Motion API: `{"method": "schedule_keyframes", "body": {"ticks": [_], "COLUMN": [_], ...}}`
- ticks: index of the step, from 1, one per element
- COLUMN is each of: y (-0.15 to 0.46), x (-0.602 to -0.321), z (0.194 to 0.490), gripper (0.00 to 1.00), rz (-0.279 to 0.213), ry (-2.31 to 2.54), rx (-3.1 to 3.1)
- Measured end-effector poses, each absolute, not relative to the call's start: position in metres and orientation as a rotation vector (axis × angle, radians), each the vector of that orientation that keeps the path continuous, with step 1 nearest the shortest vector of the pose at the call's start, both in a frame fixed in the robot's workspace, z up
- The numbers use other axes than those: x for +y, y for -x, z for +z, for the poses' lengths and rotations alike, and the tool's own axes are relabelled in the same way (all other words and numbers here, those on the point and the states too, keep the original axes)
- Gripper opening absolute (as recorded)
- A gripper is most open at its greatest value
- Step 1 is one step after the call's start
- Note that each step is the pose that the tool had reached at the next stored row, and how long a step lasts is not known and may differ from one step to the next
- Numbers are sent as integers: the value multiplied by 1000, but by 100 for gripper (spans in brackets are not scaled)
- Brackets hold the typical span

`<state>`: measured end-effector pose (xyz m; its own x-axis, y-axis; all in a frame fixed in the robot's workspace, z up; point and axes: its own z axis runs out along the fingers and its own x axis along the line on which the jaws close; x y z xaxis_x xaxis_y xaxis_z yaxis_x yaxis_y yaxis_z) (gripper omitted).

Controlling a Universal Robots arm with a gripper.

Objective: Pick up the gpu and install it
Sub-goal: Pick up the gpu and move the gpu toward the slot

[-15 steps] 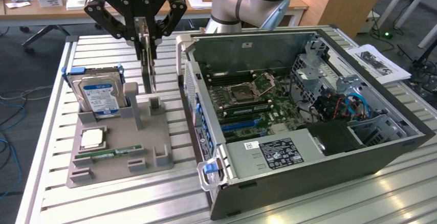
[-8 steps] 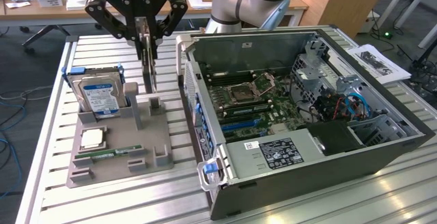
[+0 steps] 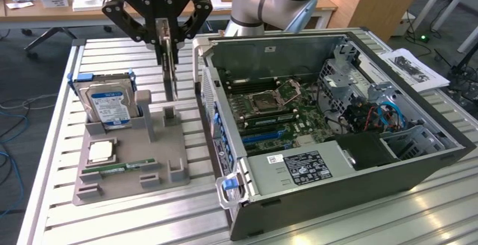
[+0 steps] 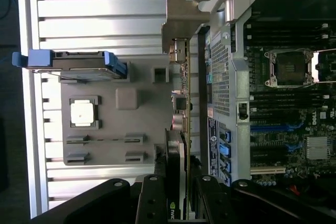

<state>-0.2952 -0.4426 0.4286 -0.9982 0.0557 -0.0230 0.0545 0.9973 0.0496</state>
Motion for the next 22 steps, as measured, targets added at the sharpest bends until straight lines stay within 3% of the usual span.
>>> {"method": "schedule_keyframes", "body": {"ticks": [22], "y": [260], "x": [-442], "z": [429], "gripper": [27], "rz": [87], "ry": [-86], "rx": [3115]}}
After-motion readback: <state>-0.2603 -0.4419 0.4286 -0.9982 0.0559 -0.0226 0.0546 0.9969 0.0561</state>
